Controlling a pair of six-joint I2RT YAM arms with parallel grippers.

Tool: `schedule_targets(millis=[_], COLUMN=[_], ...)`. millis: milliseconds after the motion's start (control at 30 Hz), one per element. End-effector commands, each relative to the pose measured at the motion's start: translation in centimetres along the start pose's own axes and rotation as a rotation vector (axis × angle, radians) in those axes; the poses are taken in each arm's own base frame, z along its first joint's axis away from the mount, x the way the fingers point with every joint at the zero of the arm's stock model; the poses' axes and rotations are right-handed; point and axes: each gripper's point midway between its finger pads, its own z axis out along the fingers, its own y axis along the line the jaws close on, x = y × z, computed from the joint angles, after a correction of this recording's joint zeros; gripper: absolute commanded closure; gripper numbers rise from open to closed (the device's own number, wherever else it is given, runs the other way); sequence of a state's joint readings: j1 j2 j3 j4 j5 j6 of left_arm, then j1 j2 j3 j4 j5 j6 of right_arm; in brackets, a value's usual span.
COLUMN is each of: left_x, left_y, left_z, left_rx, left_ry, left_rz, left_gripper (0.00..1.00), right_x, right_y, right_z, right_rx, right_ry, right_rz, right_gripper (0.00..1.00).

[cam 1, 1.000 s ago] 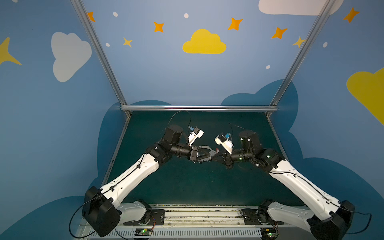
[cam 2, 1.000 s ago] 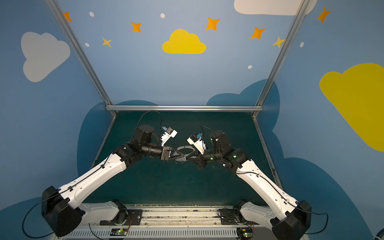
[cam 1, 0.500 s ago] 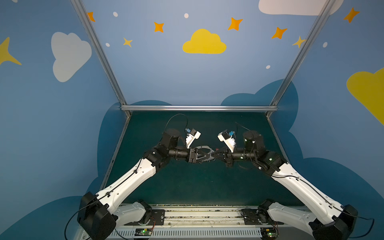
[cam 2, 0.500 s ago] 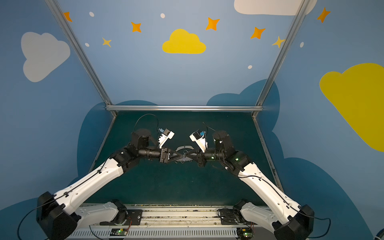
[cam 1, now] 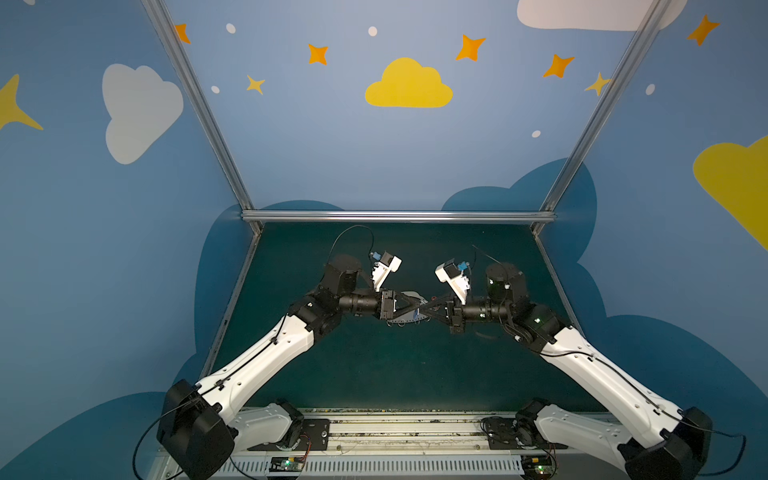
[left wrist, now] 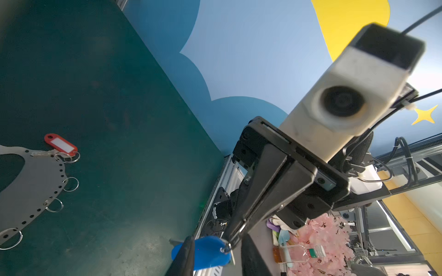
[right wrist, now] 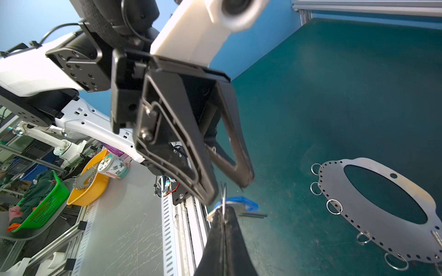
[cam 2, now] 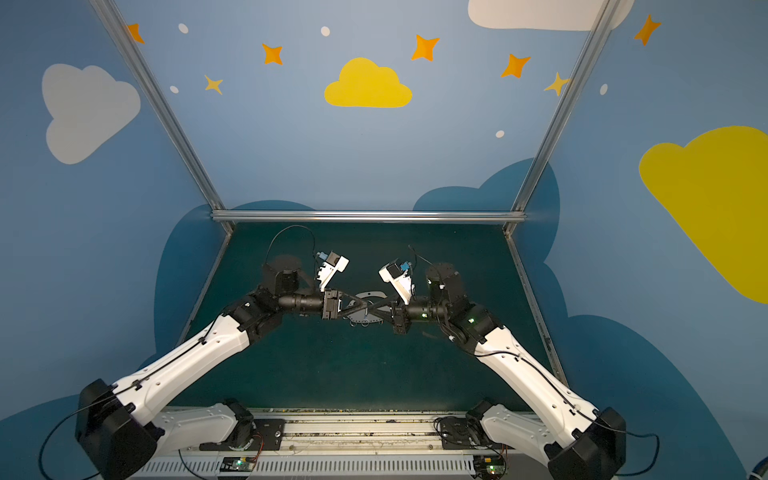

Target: Put the keys on the keyring

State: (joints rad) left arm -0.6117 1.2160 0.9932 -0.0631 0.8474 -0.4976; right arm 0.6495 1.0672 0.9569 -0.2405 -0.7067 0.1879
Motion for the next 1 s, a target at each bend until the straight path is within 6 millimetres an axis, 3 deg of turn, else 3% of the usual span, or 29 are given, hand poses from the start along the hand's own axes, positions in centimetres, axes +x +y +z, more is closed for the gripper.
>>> schedule_targets(millis=[0, 300, 367, 500, 700, 833, 967], left_x=[-1.4, -1.6, -1.6, -1.6, -1.1, -0.8, -1.0], left_y=[-1.6, -2.3, -2.1, -1.2, -0.2, -0.2, -0.3], left_z=[0.0, -0.2, -0.3, -0.6, -0.5, -0.1, 0.0], left_rx=[0.037, 0.047, 0.029, -0.044, -0.12, -0.117, -0.112], left_ry=[-0.028, -0.037, -0.039, -0.037, 0.024, 0.045, 0.037], left_rz=[0.057, 0.081, 0.084, 0.102, 0.13, 0.135, 0.136], left_gripper=[0.75, 0.96, 0.96, 0.96, 0.96, 0.96, 0.96], right_x=[-0.8, -0.3, -0.3, -0.1, -1.1, -2.0, -2.3], right_y=[0.9, 0.4, 0.3, -0.4, -1.4, -1.1, -1.1], right_z=[-0.3, -0.2, -0.3, -0.9, -2.1, -1.6, -1.2], right_rx=[-0.036, -0.016, -0.005, 0.046, 0.073, 0.012, -0.026], right_ry=[-0.032, -0.025, -0.028, -0.025, -0.097, -0.13, -0.142], right_rz=[-0.014, 0.001, 0.008, 0.029, 0.095, 0.118, 0.145], right_gripper=[1.0, 1.0, 0.97, 0.73, 0.72, 0.75, 0.7])
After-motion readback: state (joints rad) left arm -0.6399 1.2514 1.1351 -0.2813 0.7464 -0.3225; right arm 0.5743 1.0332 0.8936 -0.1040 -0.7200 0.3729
